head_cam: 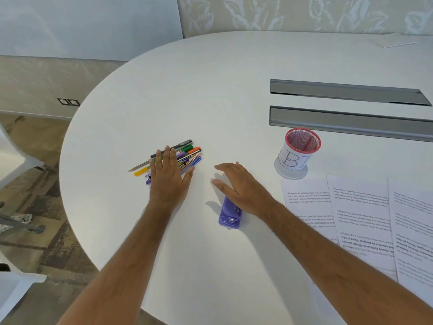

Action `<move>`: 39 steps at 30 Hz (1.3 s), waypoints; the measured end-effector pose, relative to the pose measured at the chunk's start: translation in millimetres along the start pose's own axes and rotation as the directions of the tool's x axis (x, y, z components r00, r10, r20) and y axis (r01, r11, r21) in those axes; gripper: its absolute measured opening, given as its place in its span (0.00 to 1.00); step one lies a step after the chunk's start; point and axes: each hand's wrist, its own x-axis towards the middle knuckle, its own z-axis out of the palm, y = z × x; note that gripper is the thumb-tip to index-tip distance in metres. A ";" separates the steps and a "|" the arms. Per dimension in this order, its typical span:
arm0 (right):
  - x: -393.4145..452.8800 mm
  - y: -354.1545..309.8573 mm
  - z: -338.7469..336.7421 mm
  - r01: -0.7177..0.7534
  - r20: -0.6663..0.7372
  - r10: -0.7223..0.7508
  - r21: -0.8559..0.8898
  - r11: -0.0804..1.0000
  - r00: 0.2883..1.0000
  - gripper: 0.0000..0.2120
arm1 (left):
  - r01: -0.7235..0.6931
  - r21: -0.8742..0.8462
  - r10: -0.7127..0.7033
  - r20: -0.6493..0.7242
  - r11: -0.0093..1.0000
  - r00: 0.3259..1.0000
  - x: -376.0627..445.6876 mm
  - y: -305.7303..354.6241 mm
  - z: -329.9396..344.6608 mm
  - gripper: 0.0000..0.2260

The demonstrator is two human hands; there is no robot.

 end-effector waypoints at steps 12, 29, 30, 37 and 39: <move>-67.5 19.2 -11.4 -0.111 -0.060 0.111 -0.003 0.994 0.992 0.16 | 0.073 -0.591 0.036 0.170 0.804 0.985 -89.4 98.5 -9.0 0.17; -134.6 31.3 -34.3 -0.176 -0.142 0.164 -0.080 0.981 0.976 0.20 | -0.097 -0.395 0.143 0.088 0.913 0.986 -111.3 110.0 -6.9 0.17; -138.8 33.9 -37.8 -0.184 -0.152 0.171 -0.080 0.980 0.973 0.20 | -0.126 -0.377 0.159 0.057 0.918 0.986 -112.3 116.0 -7.2 0.17; -175.4 63.8 -67.0 -0.264 -0.196 0.240 -0.104 0.959 0.951 0.28 | -0.296 -0.341 0.304 -0.032 0.892 0.952 -129.4 175.8 -1.9 0.20; -187.0 75.9 -75.4 -0.283 -0.205 0.255 -0.125 0.951 0.945 0.30 | -0.281 -0.369 0.307 0.011 0.886 0.952 -135.7 195.7 3.9 0.22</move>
